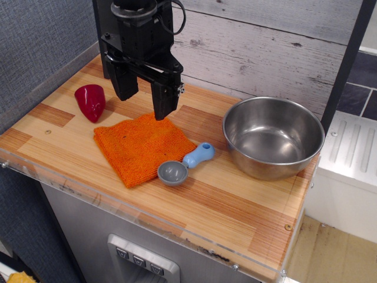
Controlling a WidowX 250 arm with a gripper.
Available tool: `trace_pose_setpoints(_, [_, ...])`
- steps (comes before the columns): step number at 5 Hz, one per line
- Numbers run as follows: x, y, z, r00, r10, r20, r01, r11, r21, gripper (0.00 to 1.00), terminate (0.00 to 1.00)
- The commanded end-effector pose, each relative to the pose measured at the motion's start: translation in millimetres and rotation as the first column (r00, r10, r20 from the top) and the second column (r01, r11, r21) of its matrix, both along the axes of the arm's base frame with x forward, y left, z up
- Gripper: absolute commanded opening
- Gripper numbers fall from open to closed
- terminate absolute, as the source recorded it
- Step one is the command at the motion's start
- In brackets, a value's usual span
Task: Move the orange towel to the back edge of the table
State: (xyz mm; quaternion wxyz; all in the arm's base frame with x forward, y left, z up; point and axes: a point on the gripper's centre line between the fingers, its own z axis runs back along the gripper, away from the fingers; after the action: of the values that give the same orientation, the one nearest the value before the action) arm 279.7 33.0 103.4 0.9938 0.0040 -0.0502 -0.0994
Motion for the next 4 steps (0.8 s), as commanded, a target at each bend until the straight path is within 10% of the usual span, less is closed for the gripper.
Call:
trace_pose_setpoints(1, [0,0,0,1.000,0.000,0.000,0.000,1.000,0.000,1.00,0.00])
trace_pose_setpoints(4, [3,38,-75,0.999,-0.013,-0.050,0.017,0.996,0.085,1.00,0.00])
